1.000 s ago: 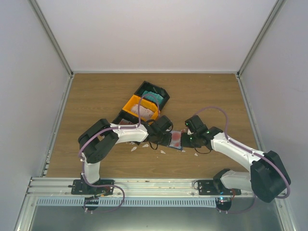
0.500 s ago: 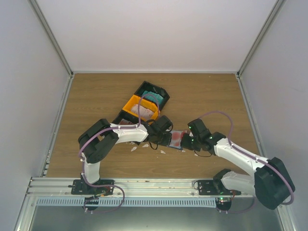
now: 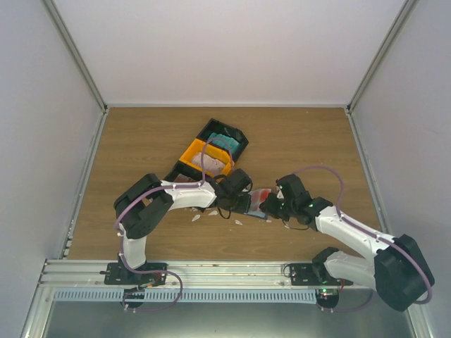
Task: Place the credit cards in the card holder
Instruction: Turn over the card slot in the card holder.
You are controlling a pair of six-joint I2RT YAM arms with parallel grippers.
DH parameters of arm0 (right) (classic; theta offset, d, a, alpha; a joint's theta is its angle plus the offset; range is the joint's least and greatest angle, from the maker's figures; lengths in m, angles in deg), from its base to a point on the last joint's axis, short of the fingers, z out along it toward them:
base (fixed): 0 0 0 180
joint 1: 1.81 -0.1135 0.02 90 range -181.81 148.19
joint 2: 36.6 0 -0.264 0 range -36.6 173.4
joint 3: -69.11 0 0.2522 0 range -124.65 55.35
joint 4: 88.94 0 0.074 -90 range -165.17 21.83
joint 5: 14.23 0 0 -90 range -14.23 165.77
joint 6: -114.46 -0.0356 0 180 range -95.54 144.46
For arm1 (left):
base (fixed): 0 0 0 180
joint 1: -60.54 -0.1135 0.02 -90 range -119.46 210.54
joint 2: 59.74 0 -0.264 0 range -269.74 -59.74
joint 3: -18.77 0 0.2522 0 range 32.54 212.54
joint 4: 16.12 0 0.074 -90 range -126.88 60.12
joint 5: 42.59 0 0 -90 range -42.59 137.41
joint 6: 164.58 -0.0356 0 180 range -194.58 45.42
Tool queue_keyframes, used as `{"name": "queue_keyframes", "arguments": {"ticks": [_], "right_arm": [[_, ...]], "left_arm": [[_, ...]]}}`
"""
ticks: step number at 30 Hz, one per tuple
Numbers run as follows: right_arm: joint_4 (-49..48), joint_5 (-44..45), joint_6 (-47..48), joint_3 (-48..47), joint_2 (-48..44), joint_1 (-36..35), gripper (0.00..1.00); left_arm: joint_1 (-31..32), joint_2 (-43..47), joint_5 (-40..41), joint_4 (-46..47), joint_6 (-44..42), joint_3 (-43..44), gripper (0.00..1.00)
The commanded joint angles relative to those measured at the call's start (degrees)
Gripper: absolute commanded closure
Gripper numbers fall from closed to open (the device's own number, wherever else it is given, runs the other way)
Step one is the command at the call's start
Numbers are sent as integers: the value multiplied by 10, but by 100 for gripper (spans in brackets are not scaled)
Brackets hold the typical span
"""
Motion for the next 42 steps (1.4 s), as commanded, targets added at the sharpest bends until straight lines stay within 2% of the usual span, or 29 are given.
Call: {"name": "queue_keyframes", "arguments": {"ticks": [1, 6, 11, 19, 31, 38, 42], "right_arm": [[-46, -23, 5, -1, 9, 6, 99], [-73, -33, 24, -7, 19, 6, 100], [-82, -41, 36, -14, 45, 6, 99], [-108, -68, 56, -30, 71, 5, 99], [-143, -120, 98, -44, 116, 6, 99], [-133, -102, 118, -55, 152, 5, 99], [-103, -67, 116, -58, 129, 5, 100]], "left_arm": [[-8, 11, 14, -13, 1, -19, 91], [-8, 29, 0, 7, 9, -31, 91], [-8, 57, 34, -2, 19, -38, 90], [-8, 110, 39, 2, 34, -50, 88], [-13, 183, 128, -24, 41, -62, 87], [-17, 200, 83, 6, 9, -79, 83], [-20, 194, 42, 28, -18, -88, 77]]}}
